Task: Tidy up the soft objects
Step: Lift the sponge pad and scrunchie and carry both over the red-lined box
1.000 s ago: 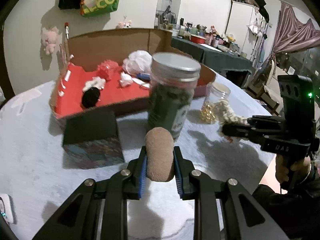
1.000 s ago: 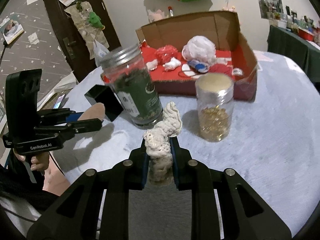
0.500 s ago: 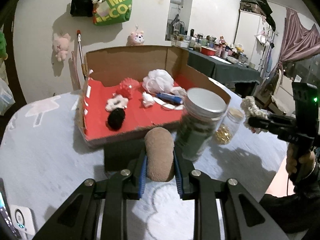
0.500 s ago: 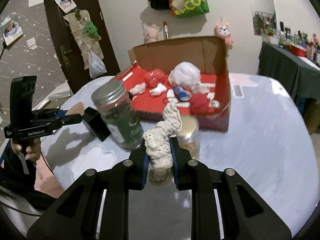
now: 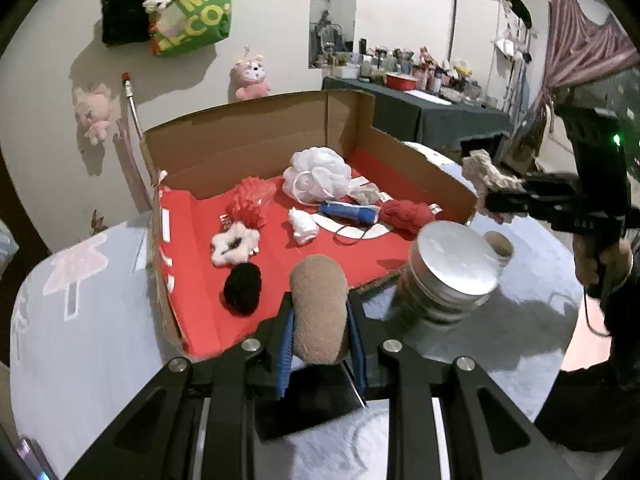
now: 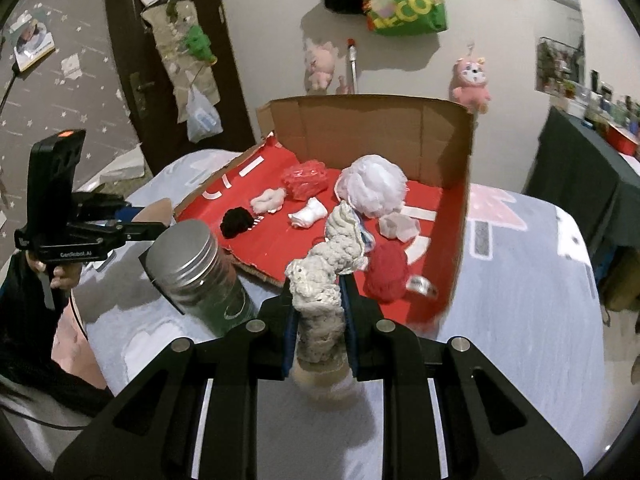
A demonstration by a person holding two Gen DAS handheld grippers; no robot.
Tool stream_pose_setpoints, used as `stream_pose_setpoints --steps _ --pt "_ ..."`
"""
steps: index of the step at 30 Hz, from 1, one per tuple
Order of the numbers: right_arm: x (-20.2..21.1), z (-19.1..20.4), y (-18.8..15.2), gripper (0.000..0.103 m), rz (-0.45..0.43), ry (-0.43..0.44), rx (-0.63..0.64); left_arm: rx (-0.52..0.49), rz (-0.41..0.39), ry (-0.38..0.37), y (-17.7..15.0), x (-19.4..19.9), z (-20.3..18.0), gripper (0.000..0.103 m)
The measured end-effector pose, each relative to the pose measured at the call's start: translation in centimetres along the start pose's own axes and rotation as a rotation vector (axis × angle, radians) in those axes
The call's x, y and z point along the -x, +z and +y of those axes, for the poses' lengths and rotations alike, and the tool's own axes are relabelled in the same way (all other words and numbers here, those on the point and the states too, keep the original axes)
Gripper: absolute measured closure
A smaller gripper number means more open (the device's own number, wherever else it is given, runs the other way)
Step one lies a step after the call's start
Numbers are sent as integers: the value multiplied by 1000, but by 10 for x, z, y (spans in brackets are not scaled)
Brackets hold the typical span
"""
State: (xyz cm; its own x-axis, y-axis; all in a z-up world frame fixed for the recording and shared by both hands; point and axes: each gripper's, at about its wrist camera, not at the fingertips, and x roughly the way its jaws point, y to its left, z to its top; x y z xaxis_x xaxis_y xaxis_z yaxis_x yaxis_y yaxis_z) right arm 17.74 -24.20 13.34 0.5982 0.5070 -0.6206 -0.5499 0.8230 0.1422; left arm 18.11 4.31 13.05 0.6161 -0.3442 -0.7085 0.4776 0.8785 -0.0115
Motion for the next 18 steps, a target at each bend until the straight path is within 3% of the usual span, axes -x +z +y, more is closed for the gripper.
stream_pose_setpoints --steps 18 --pt "-103 -7 56 84 259 147 116 -98 176 -107 52 -78 9 78"
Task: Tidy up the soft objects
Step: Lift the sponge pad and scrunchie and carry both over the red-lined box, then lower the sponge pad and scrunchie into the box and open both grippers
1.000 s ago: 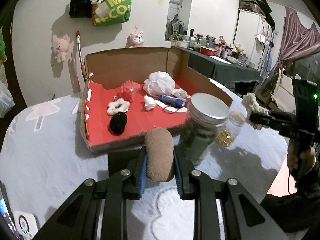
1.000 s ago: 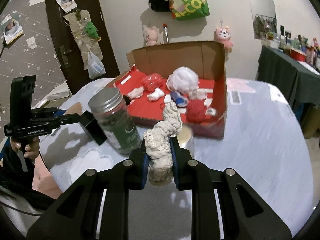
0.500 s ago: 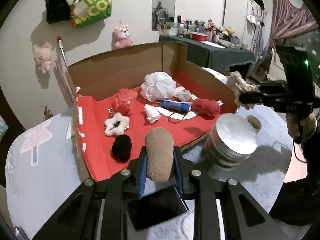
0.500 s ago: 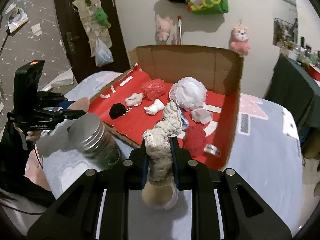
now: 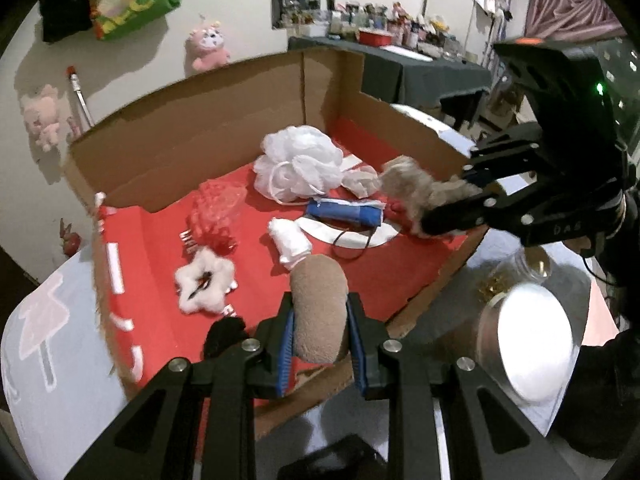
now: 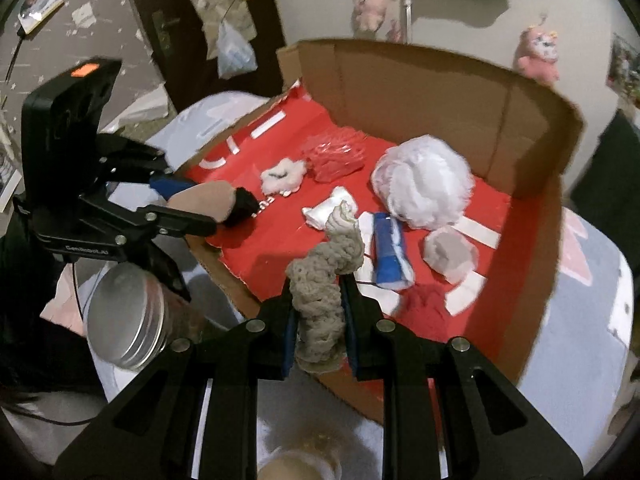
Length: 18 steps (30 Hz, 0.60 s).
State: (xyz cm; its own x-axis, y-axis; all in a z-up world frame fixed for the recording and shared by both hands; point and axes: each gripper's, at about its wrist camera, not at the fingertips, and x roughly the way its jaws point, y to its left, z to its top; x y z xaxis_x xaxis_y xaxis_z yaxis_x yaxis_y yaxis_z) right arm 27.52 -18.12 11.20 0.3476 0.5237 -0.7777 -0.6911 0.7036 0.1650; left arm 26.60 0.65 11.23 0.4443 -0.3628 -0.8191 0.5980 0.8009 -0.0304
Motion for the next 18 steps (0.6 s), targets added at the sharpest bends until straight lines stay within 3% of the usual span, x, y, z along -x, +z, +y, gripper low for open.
stream_pose_setpoints --steps 7,18 --pt "-42 -8 15 84 137 28 23 -32 97 -26 17 -35 0 78" --pt "-74 -13 22 84 264 53 24 -25 218 -30 25 -78 10 77"
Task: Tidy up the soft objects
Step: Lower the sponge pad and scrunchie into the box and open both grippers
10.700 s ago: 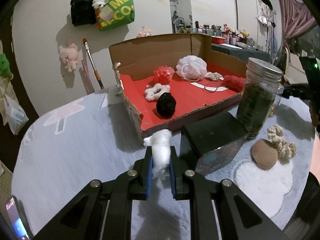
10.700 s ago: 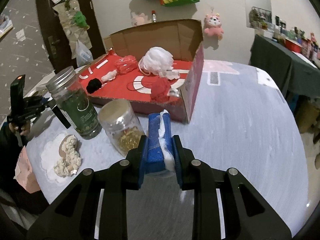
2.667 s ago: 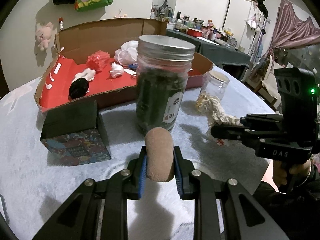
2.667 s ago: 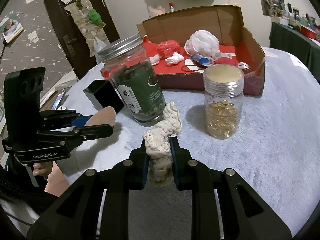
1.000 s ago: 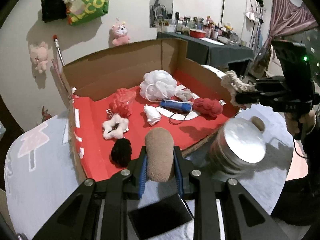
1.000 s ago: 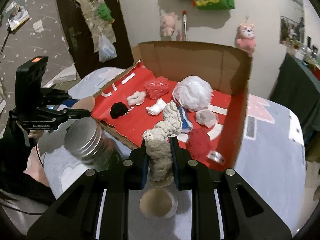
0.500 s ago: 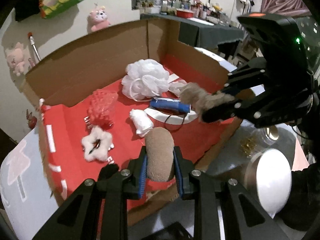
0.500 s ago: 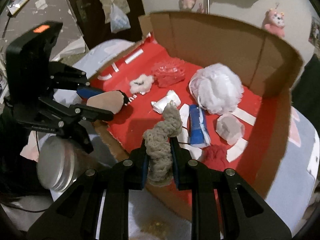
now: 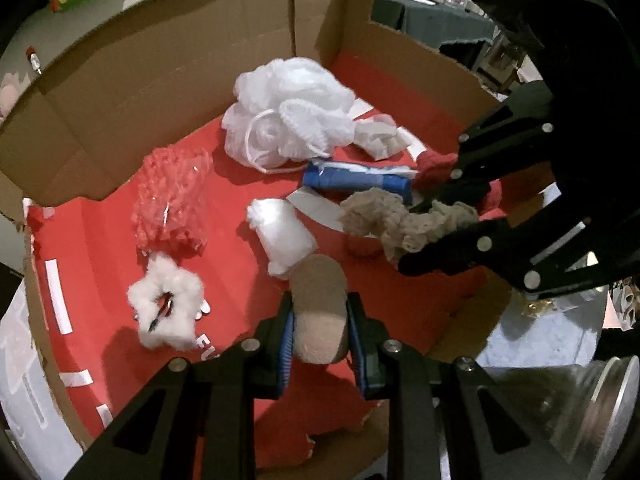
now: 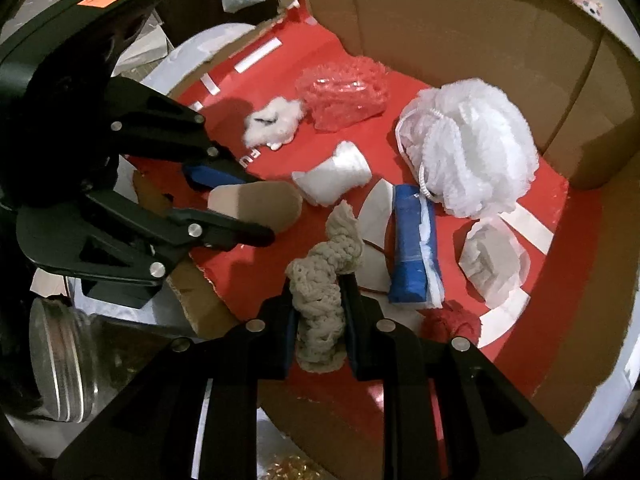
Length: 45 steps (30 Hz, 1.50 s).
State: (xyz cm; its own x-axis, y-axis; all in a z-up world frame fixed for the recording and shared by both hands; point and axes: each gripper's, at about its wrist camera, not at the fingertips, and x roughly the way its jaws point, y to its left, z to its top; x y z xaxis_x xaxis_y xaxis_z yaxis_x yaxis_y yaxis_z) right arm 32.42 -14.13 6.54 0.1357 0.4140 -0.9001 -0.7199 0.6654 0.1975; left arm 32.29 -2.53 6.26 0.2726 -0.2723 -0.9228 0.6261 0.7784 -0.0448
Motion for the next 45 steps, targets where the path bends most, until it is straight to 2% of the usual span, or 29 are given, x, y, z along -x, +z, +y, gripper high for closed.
stream_pose_setpoints --steps 6,18,25,27,45 --pt "-14 -10 9 84 34 1 -43 12 29 3 2 -11 6 74" --pt "-20 -20 11 84 52 -5 -76 -7 21 17 6 -17 0 69" --pt "-19 -18 9 84 53 -18 -76 -14 17 24 6 -20 -4 67" --pt "-19 -17 9 84 53 -19 -77 -16 18 26 6 -20 -4 63" --pt "-21 -2 10 82 53 -74 -59 -22 18 31 6 -20 -7 54"
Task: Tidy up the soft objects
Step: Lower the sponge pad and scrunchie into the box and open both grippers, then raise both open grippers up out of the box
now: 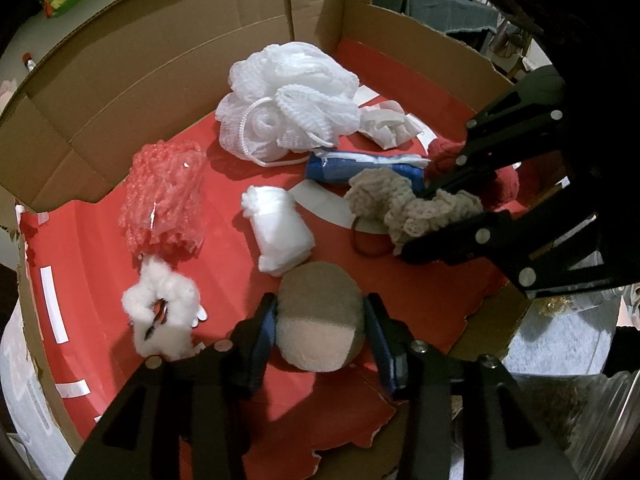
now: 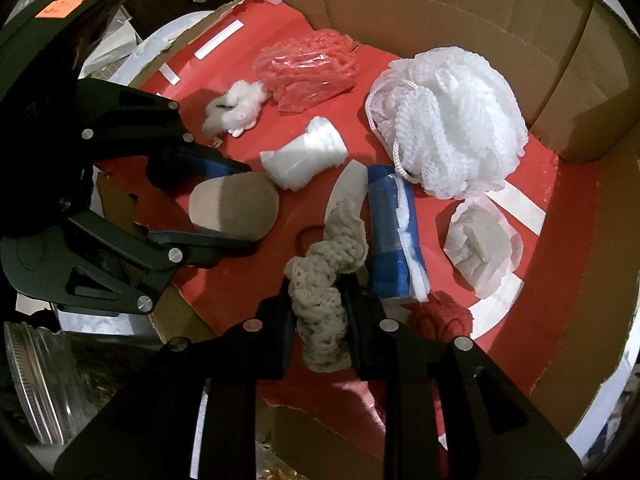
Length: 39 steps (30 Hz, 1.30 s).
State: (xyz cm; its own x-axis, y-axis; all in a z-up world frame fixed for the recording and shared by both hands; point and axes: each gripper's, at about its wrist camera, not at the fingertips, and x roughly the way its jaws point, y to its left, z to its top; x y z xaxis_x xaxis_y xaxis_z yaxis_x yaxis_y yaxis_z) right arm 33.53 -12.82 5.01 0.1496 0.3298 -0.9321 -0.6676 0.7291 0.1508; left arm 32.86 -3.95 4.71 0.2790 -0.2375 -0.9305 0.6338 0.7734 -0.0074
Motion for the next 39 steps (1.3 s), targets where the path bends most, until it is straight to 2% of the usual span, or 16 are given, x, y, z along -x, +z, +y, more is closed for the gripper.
stream_pose_setpoints --steps 14,17,19,20,28,31,33,37,39 --pt "2 1 -3 81 -11 -14 -9 0 -1 -1 0 -1 -2 51" --pt "3 2 -3 72 -15 -16 -8 -4 -2 1 0 -1 -2 50" --pt "5 2 -3 61 -21 -20 -11 -4 -4 3 0 0 -2 50" --pt "8 3 -3 50 -24 -18 -12 -4 -4 3 0 0 -2 50" --pt "20 5 -1 49 -50 -37 -9 3 -23 13 0 6 -3 46" --pt "26 6 -3 48 -57 -46 -11 8 -43 15 1 14 -3 40" --pt "30 6 -4 43 -66 -51 -17 13 -57 16 1 19 -3 38" --pt "35 5 -6 42 -85 -58 -34 30 -80 28 0 28 0 35" --pt "40 4 -8 37 -95 -63 -42 40 -90 35 0 33 0 33"
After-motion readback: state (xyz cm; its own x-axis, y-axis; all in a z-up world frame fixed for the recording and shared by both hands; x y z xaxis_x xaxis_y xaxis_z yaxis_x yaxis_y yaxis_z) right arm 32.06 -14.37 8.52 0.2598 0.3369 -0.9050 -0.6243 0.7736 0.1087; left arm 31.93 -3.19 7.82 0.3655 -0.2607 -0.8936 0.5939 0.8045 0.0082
